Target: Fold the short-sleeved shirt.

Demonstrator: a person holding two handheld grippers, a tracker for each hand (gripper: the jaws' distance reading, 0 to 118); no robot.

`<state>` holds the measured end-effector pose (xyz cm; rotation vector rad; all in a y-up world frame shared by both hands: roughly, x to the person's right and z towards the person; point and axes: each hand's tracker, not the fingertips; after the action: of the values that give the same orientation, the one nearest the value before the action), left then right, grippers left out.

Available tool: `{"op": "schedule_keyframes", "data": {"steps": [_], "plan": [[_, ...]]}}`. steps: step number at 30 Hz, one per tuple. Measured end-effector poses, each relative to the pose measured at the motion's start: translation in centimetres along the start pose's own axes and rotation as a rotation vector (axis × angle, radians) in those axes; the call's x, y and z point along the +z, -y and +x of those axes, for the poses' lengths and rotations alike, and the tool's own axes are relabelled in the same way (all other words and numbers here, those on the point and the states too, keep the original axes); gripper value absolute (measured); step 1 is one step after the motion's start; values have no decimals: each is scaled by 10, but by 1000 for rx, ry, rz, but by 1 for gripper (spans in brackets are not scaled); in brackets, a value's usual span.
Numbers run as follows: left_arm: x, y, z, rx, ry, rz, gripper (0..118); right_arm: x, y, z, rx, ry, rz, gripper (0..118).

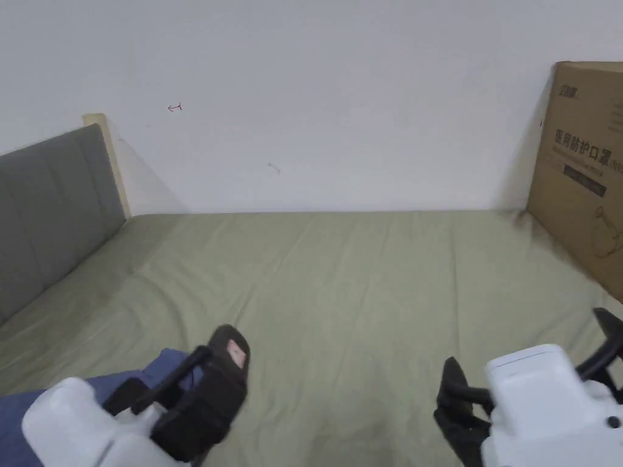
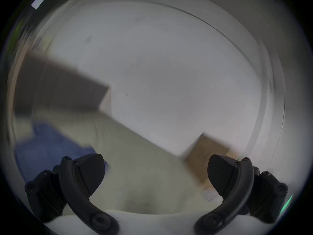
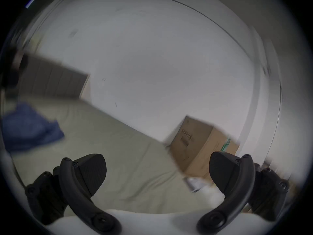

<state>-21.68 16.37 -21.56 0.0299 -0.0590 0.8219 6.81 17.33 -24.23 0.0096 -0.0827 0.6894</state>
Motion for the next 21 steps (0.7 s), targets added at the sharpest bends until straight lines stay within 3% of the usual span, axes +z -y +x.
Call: {"op": "schedule_keyframes", "data": {"steps": [2, 3, 4, 5, 6, 8, 10, 13, 16, 18, 20, 21], "plan": [[-1, 5, -27, 350, 16, -13, 118, 7, 0, -24, 281, -8, 84, 118], [-3, 9, -39, 462, -10, -26, 118, 9, 4, -35, 432, -9, 130, 118], [-3, 13, -50, 531, -42, -28, 118, 10, 7, -43, 521, 4, 135, 118], [-3, 16, -57, 570, -110, -36, 118, 9, 8, -49, 568, 7, 129, 118], [-3, 16, -64, 554, -189, -41, 118, 7, 10, -50, 532, -23, 114, 118], [0, 12, -64, 423, -308, -10, 118, 6, 6, -40, 323, -114, 74, 118], [-2, 2, -45, 167, -374, 9, 118, 1, 3, -21, 99, -141, 26, 118], [-14, -7, 2, -379, -377, -1, 118, -8, 5, 8, -227, -131, -11, 118], [-12, 6, 38, -850, -248, 40, 118, -19, 23, 42, -636, -171, -89, 118], [-8, 17, 47, -993, -196, 29, 118, -24, 45, 52, -863, -208, -145, 118], [-6, 25, 53, -952, -188, -14, 118, -23, 71, 53, -961, -246, -148, 118], [-3, 23, 50, -881, -154, -38, 118, -20, 75, 49, -962, -219, -171, 118]]}}
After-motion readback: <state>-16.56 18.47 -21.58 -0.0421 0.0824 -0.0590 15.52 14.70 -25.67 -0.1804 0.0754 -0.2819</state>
